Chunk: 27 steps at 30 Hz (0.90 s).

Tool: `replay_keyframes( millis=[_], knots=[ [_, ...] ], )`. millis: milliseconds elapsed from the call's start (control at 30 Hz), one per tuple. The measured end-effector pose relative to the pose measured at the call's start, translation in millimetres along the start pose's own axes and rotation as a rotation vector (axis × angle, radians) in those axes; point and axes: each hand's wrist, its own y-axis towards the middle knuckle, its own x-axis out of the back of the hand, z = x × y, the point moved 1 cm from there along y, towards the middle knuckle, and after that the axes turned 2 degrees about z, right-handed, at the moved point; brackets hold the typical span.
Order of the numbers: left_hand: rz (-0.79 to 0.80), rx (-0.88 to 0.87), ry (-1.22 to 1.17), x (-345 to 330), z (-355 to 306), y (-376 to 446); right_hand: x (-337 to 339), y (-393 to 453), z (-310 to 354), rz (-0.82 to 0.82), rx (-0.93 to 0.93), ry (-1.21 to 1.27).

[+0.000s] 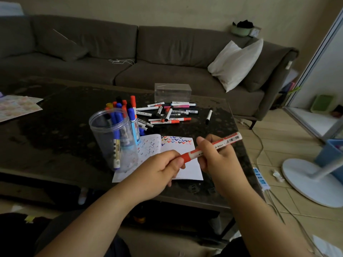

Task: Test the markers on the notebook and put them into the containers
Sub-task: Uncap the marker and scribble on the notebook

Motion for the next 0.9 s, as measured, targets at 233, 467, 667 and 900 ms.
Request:
replay_keyframes(
  millis=[233, 467, 667, 900],
  knots=[
    [-0.101, -0.045, -0.049, 3, 0, -6, -20, 2, 0, 0.012, 0.013, 0.221],
    [-0.226, 0.072, 0.021, 40, 32, -31, -39, 6, -4, 0.2, -0.083, 0.019],
    [-0.514, 0.147, 0.177, 89, 75, -98, -107, 8, 6, 0.428, 0.025, -0.135],
    [-0.942, 0.468, 0.432, 129, 120, -239, -254, -23, 14, 0.809, 0.329, -0.346]
  ],
)
